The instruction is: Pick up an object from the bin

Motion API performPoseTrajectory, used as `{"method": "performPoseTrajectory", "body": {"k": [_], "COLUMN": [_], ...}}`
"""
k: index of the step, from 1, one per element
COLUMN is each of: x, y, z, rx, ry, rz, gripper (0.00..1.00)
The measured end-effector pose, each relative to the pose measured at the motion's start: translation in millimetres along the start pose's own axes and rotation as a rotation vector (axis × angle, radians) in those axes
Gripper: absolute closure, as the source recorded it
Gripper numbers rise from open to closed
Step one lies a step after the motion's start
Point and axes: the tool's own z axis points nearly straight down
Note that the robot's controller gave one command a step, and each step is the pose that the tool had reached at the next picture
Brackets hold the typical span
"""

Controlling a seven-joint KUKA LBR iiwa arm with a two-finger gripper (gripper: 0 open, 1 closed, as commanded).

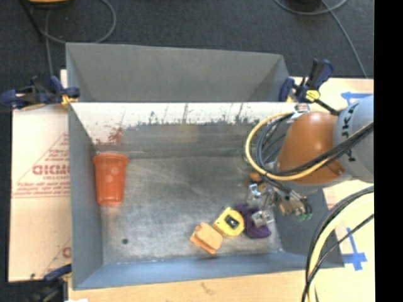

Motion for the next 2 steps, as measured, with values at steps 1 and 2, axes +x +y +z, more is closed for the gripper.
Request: {"method": "performPoseTrajectory", "body": {"k": [1,2], "x": [40.0,51.6], "y": [1.5,0.5], "z": [-116.2,-156.7], "rx": [-0.002,-0.002], "ry": [-0.009,-0.012], "rz": [-0.46,-0.599], "gripper": [1.0,1.0]}}
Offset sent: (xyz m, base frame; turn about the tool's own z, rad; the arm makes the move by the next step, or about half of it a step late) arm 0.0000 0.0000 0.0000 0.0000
